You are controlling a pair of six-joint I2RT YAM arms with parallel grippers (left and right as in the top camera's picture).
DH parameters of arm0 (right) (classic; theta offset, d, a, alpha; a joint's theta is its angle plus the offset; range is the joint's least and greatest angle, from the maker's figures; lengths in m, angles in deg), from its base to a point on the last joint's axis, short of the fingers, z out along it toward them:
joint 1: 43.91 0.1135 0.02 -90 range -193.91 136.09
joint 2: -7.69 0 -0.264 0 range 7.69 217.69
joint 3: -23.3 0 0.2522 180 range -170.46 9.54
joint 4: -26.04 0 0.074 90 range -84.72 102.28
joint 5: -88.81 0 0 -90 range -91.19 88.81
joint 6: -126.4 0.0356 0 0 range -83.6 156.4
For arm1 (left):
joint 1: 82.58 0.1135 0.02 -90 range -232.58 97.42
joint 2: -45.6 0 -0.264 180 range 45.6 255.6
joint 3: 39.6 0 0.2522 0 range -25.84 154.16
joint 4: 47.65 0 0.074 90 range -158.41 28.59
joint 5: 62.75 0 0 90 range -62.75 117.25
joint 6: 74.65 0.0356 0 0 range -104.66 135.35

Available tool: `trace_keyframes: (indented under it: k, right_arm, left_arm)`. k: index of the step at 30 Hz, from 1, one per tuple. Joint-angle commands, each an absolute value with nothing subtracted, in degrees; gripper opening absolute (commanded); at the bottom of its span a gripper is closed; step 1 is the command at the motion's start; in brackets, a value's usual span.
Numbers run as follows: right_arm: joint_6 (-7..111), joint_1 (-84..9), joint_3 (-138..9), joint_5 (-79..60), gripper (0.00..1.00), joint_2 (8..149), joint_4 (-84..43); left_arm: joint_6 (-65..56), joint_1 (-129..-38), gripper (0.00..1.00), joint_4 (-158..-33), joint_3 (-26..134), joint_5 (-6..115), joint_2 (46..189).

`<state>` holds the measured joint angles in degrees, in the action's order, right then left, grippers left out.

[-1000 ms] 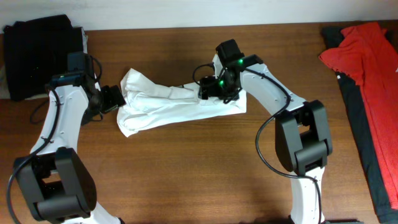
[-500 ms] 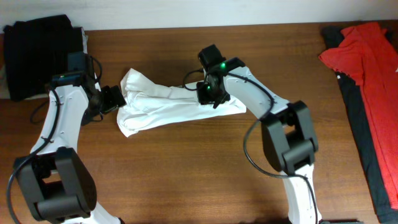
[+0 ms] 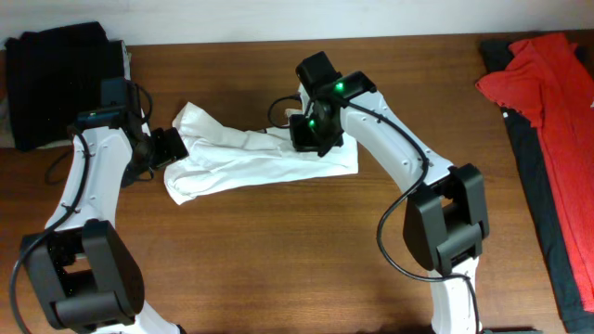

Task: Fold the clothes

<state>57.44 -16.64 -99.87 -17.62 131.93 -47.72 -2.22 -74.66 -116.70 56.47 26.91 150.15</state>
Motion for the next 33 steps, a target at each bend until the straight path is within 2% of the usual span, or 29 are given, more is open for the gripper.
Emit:
trace_keyframes:
  k: [1,4,8,10,12,13,19,24,26,29,31,32,33]
  right_arm:
    - [57.2,-12.0,-100.6,-17.9,0.79,133.2,-45.0]
    - [56.3,-10.5,-101.2,-17.1,0.8,133.0,-44.1]
    - [55.9,-15.7,-103.0,-10.9,0.78,128.8,-46.0]
    - [56.0,-19.7,-102.9,-10.8,0.52,130.0,-44.8]
    - [56.0,-21.5,-102.8,-11.3,0.34,132.6,-42.8]
    - [56.0,-21.5,-102.8,-11.3,0.3,134.3,-41.8]
    - [56.7,-18.2,-102.8,-16.4,0.25,143.1,-35.0]
    - [56.6,-14.5,-102.8,-17.1,0.3,144.7,-32.6]
    - [56.6,-14.3,-103.9,-17.1,0.39,143.9,-33.7]
    - [54.9,-16.2,-107.9,-17.0,0.45,140.7,-40.2]
    - [54.4,-19.4,-111.9,-12.7,0.78,137.4,-48.0]
    - [54.4,-20.7,-112.2,-10.6,0.99,136.6,-49.8]
    - [54.5,-22.7,-112.2,-8.3,0.99,136.3,-51.6]
  left_arm:
    - [-2.1,-74.7,0.99,-116.6,56.6,27.5,150.7]
    - [-2.0,-74.7,0.99,-116.8,56.6,27.5,150.7]
    - [-1.7,-74.7,0.99,-116.7,56.5,27.5,150.7]
    - [-1.7,-74.7,0.99,-116.4,56.5,27.5,150.7]
    - [-1.7,-74.7,0.99,-116.3,56.5,27.5,150.7]
    - [-1.7,-74.7,0.99,-116.4,56.5,27.6,150.7]
    - [-1.7,-74.7,0.99,-116.4,56.5,27.5,150.7]
    - [-1.7,-74.7,0.99,-116.4,56.5,27.5,150.7]
    - [-1.7,-74.7,0.99,-116.4,56.5,27.5,150.7]
    - [-1.7,-74.7,0.99,-116.3,56.3,27.5,150.7]
    - [-1.7,-74.7,0.99,-116.1,56.2,27.5,150.7]
    - [-1.7,-74.7,0.99,-115.9,56.1,27.5,150.7]
    - [-1.7,-74.7,0.99,-115.2,55.7,27.5,150.7]
